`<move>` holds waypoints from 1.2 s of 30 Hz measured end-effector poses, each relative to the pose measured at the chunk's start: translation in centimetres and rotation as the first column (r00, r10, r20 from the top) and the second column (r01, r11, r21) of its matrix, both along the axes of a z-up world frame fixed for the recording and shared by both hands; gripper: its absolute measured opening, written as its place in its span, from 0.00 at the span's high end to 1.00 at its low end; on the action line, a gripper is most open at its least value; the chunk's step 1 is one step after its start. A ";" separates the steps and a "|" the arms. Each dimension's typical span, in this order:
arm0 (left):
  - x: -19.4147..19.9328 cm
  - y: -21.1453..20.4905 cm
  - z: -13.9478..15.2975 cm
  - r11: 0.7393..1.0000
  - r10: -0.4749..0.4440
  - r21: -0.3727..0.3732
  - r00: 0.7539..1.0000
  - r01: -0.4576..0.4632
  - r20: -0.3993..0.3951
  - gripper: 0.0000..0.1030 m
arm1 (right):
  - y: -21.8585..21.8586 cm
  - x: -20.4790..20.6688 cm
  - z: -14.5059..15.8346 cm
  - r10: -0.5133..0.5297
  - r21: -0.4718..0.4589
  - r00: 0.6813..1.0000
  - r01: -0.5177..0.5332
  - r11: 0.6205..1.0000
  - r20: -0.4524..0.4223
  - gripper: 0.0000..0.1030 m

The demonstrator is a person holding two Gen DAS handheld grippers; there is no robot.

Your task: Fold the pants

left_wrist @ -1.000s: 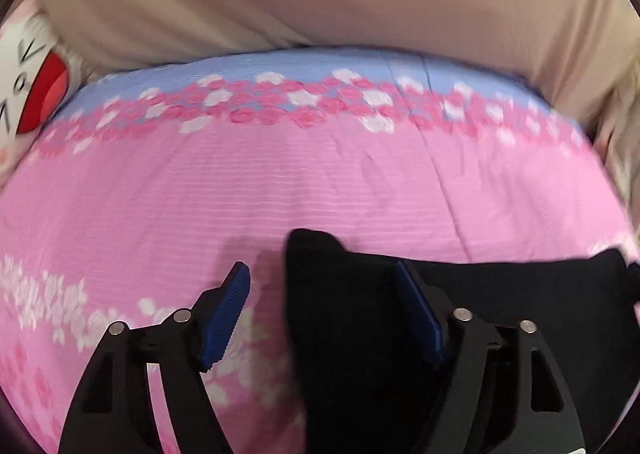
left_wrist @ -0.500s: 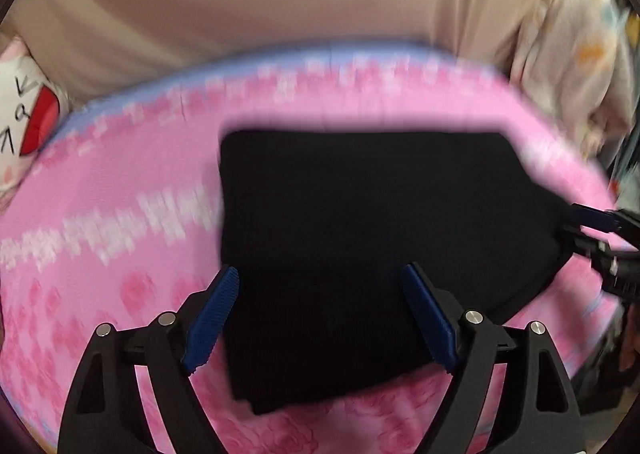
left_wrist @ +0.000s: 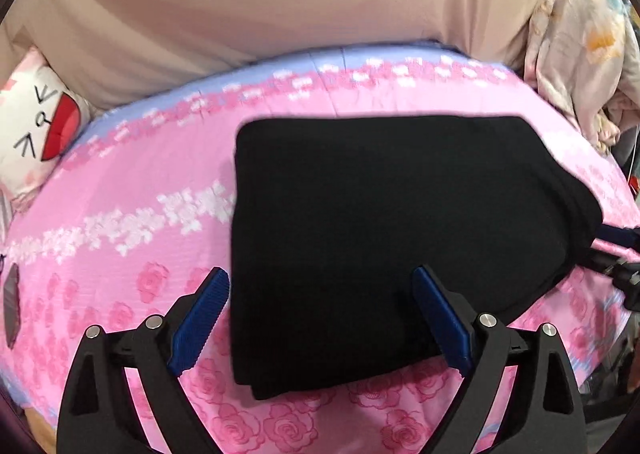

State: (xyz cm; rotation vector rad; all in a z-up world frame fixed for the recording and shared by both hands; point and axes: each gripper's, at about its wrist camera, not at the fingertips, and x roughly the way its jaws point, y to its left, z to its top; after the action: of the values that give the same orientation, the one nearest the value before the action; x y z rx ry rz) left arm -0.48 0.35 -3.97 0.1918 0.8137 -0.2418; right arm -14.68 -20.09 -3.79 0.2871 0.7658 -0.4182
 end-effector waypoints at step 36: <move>7.1 11.7 -1.8 0.874 -0.080 -0.464 0.900 -0.143 -0.428 0.10 | -9.6 -2.8 -0.1 0.016 0.516 1.000 -0.023 0.856 0.018 0.05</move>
State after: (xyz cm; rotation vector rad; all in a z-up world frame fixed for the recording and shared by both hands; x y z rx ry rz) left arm 6.66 12.04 -5.80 -0.3700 1.1733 -0.4616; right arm -17.50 -29.71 -3.91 0.7879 0.8601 -0.1814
